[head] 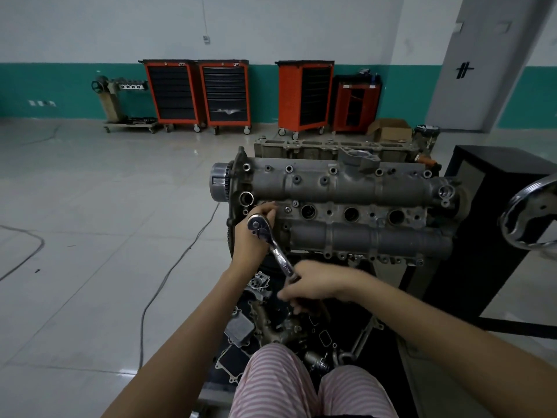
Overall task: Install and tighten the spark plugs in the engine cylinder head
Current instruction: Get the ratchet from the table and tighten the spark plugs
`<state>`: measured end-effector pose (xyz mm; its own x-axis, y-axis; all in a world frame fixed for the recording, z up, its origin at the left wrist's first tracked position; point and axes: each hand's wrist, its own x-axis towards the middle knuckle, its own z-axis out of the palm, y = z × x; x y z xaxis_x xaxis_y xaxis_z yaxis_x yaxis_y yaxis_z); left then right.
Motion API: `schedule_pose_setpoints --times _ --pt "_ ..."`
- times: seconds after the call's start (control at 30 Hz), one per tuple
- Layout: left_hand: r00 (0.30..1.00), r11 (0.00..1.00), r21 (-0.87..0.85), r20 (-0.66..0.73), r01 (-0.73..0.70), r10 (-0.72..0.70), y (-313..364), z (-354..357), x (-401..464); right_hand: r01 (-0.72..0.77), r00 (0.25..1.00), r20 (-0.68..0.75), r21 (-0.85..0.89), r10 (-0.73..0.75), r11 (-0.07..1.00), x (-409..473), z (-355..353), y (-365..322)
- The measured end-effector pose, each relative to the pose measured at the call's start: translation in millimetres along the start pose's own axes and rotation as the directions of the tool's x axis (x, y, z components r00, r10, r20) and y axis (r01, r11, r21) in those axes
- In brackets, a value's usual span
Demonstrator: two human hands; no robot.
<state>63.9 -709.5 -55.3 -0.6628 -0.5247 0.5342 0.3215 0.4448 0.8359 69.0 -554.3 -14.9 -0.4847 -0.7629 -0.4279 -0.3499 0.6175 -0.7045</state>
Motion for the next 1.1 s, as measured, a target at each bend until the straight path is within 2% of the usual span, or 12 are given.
schedule_pose_setpoints --times 0.1,0.2,0.3,0.43,0.53,0.63,0.7,0.77,0.87,0.97,1.03,1.1 --pt "0.995 0.992 -0.074 -0.002 0.097 -0.098 -1.9 2.9 0.1 0.008 1.000 -0.025 -0.009 -0.008 1.000 5.0 9.7 3.5" --pt "0.996 0.995 -0.028 0.009 0.094 -0.094 -0.8 0.1 1.2 -0.088 0.984 -0.178 -0.427 0.012 0.900 -10.1 -20.3 -14.3" --pt "0.995 0.994 -0.056 0.020 0.099 -0.098 3.1 -0.6 0.7 -0.332 0.807 -0.517 -0.797 -0.286 0.504 -33.6 -58.5 -45.4" --pt "0.990 0.987 -0.070 0.006 0.143 -0.143 3.4 -0.6 0.1 -0.426 0.594 -0.527 -0.847 -0.608 0.318 -35.8 -72.7 -70.9" --pt "0.995 0.995 -0.025 0.010 0.096 -0.096 3.7 -1.3 -0.3 -0.406 0.643 -0.562 -0.826 -0.520 0.390 -26.0 -51.4 -64.8" --pt "0.995 0.994 -0.045 0.020 0.101 -0.101 2.5 -1.4 3.2 -0.257 0.820 -0.518 -0.713 -0.243 0.653 -13.0 -23.2 -43.2" --pt "0.993 0.989 -0.092 0.028 0.114 -0.111 3.6 -1.3 3.4 -0.051 0.948 -0.302 -0.446 -0.096 0.893 -3.6 -11.4 -28.0" --pt "0.995 0.991 -0.094 0.013 0.098 -0.097 4.2 -1.1 0.6 0.092 0.987 -0.125 -0.066 -0.100 0.994 1.8 -1.6 -16.0" --pt "0.998 0.999 -0.043 -0.049 0.027 -0.029 2.8 2.4 -7.9 0.106 0.991 -0.089 0.099 -0.097 0.989 3.0 5.8 -6.5" --pt "0.996 0.993 -0.104 -0.058 0.062 -0.069 3.5 4.0 -11.9 0.042 0.983 -0.165 -0.249 -0.085 0.968 -1.4 -10.1 -12.7" --pt "0.998 0.999 -0.034 -0.057 0.021 -0.023 3.9 0.5 -11.9 -0.120 0.922 -0.355 -0.638 -0.153 0.761 -13.2 -32.4 -31.9" --pt "0.999 1.000 0.018 -0.047 0.013 -0.012 5.2 -0.9 -10.4 -0.295 0.716 -0.517 -0.833 -0.469 0.468 -23.9 -54.5 -48.2"
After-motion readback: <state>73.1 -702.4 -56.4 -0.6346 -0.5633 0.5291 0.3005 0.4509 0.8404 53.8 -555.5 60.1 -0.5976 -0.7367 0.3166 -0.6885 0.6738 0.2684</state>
